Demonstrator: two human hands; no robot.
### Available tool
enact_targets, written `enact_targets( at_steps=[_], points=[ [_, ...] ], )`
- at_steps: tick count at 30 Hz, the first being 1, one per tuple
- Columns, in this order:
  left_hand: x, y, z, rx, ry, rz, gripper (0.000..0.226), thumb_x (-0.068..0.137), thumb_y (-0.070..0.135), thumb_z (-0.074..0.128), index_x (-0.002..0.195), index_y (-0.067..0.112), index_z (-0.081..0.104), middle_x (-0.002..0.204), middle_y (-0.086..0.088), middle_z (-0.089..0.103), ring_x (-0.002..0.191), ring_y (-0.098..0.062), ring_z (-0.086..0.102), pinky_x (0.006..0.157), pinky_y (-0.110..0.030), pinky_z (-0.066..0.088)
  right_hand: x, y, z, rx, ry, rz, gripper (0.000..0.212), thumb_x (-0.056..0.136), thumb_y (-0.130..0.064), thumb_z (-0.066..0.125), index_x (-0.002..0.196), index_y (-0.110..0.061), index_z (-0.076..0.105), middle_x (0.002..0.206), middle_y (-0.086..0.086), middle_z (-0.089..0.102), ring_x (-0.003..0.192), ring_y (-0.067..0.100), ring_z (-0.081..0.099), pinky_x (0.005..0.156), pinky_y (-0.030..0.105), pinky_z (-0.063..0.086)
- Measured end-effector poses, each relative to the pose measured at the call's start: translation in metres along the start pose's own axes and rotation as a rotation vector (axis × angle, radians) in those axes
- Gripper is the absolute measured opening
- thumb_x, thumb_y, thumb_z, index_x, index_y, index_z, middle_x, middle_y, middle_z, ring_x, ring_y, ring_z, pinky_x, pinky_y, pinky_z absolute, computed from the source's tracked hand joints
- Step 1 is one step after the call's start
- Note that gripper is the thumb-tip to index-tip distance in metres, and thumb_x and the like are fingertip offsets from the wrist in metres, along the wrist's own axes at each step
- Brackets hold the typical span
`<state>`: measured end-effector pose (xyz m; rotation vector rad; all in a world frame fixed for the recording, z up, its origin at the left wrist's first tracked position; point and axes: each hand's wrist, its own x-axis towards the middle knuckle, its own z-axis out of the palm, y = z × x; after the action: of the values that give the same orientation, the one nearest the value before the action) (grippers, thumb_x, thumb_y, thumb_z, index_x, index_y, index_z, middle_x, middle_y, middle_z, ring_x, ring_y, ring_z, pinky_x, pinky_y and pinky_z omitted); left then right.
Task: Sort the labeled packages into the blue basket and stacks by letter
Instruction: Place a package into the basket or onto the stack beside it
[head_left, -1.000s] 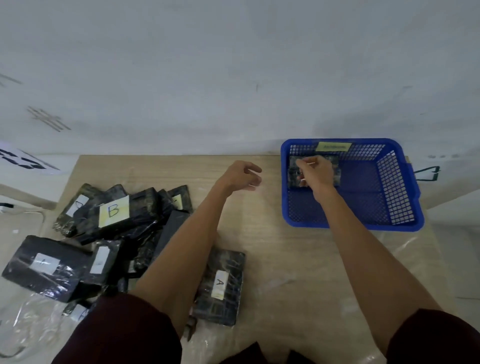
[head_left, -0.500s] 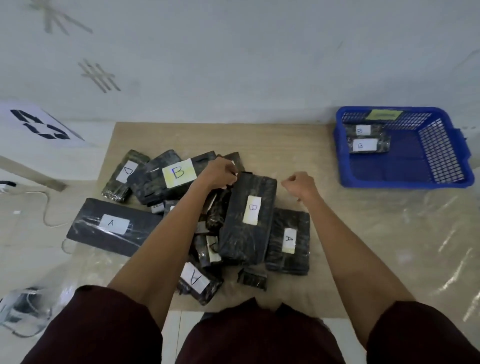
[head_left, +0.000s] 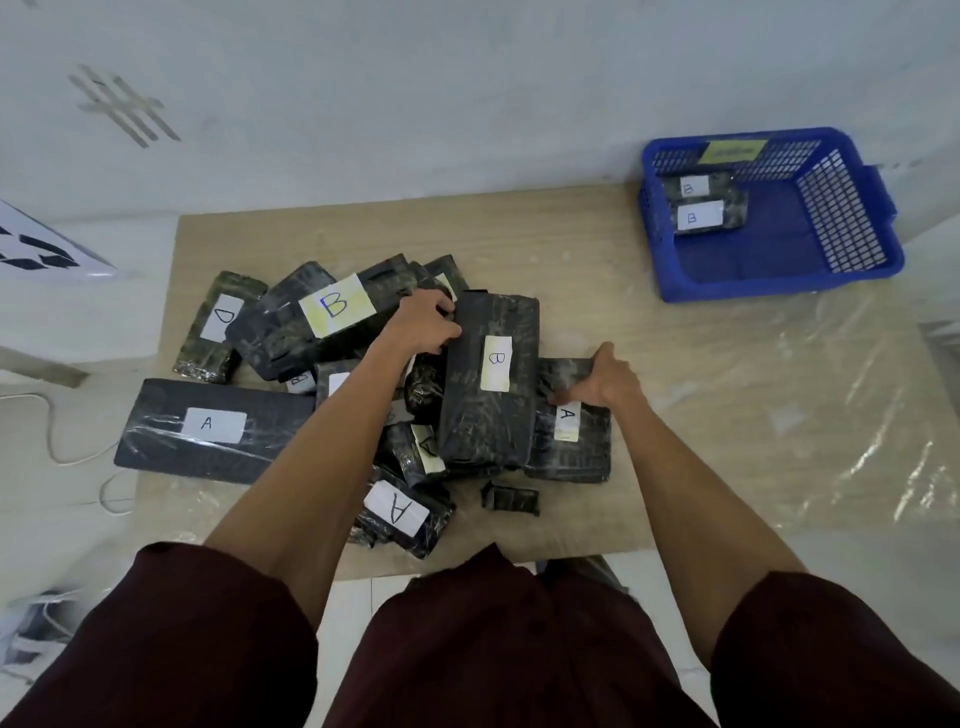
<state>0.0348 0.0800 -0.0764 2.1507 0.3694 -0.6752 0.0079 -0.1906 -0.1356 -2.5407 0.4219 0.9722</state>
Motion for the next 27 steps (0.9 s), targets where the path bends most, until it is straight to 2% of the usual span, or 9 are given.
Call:
enact_targets(
  at_steps=[4,8,10,12,15,19,21,24,27],
  points=[
    [0.001,-0.001,0.0,0.027,0.002,0.022,0.044,0.095,0.007,0.067,0.137,0.004,0.052,0.12,-0.018,0.062,0.097,-0.028,0.066,0.064,-0.027,0.057,-0.003,0.001,-0.014,0.008,0.017,-0.038,0.116,0.057,-0.053,0.094,0.14,-0.013,0.022,0.131,0.015,0.055,0.122,0.038,0.053,0.102,0.05,0.047],
    [-0.002,0.005,0.001,0.079,0.052,0.07,0.039,0.095,0.01,0.066,0.131,0.005,0.054,0.122,-0.017,0.062,0.097,-0.032,0.066,0.083,-0.042,0.059,-0.018,-0.017,-0.064,0.112,-0.049,-0.167,0.101,0.068,-0.031,0.093,0.137,-0.012,0.022,0.126,0.012,0.048,0.111,0.029,0.051,0.092,0.039,0.043],
    [-0.005,0.017,0.0,0.093,0.145,0.149,0.036,0.095,0.016,0.067,0.128,0.006,0.056,0.118,-0.01,0.061,0.103,-0.028,0.062,0.087,-0.037,0.052,-0.029,-0.031,-0.095,0.12,-0.047,-0.258,0.103,0.067,-0.029,0.094,0.138,-0.013,0.021,0.124,0.01,0.046,0.109,0.028,0.05,0.089,0.038,0.041],
    [-0.009,0.035,-0.003,0.038,0.184,0.237,0.036,0.097,0.025,0.066,0.128,0.009,0.058,0.112,-0.005,0.062,0.103,-0.022,0.06,0.085,-0.03,0.046,-0.038,-0.044,-0.124,0.128,-0.04,-0.342,0.107,0.065,-0.03,0.095,0.141,-0.015,0.021,0.127,0.007,0.044,0.112,0.026,0.049,0.09,0.038,0.04],
    [-0.015,0.064,-0.01,-0.17,0.072,0.315,0.036,0.098,0.038,0.064,0.125,0.014,0.062,0.115,-0.006,0.068,0.099,-0.018,0.067,0.083,-0.031,0.058,-0.051,-0.061,-0.155,0.171,-0.057,-0.436,0.106,0.066,-0.028,0.094,0.143,-0.017,0.023,0.129,0.0,0.04,0.115,0.021,0.045,0.093,0.035,0.039],
    [-0.025,0.091,-0.02,-0.342,-0.053,0.384,0.039,0.099,0.042,0.06,0.123,0.012,0.067,0.115,-0.007,0.072,0.101,-0.02,0.072,0.084,-0.034,0.062,-0.06,-0.085,-0.175,0.219,-0.105,-0.509,0.1,0.059,-0.029,0.097,0.133,-0.022,0.03,0.126,0.0,0.056,0.116,0.021,0.058,0.102,0.043,0.047],
    [-0.03,0.098,-0.026,-0.39,-0.067,0.406,0.038,0.098,0.041,0.062,0.121,0.012,0.069,0.112,-0.006,0.074,0.099,-0.018,0.073,0.08,-0.032,0.063,-0.062,-0.095,-0.178,0.242,-0.122,-0.537,0.1,0.058,-0.028,0.097,0.134,-0.021,0.032,0.124,0.002,0.06,0.113,0.021,0.061,0.099,0.043,0.05],
    [-0.035,0.1,-0.035,-0.396,-0.053,0.432,0.038,0.094,0.042,0.067,0.119,0.015,0.071,0.107,-0.003,0.076,0.092,-0.013,0.074,0.072,-0.021,0.059,-0.068,-0.106,-0.18,0.31,-0.134,-0.583,0.095,0.063,-0.023,0.095,0.135,-0.021,0.034,0.122,0.003,0.062,0.11,0.019,0.063,0.088,0.036,0.053],
    [-0.037,0.098,-0.044,-0.435,-0.034,0.438,0.029,0.093,0.037,0.07,0.114,0.017,0.073,0.102,0.0,0.077,0.086,-0.009,0.075,0.072,-0.019,0.057,-0.07,-0.112,-0.181,0.33,-0.143,-0.604,0.09,0.065,-0.026,0.095,0.134,-0.022,0.037,0.118,0.003,0.065,0.102,0.019,0.068,0.087,0.038,0.056]
  ],
)
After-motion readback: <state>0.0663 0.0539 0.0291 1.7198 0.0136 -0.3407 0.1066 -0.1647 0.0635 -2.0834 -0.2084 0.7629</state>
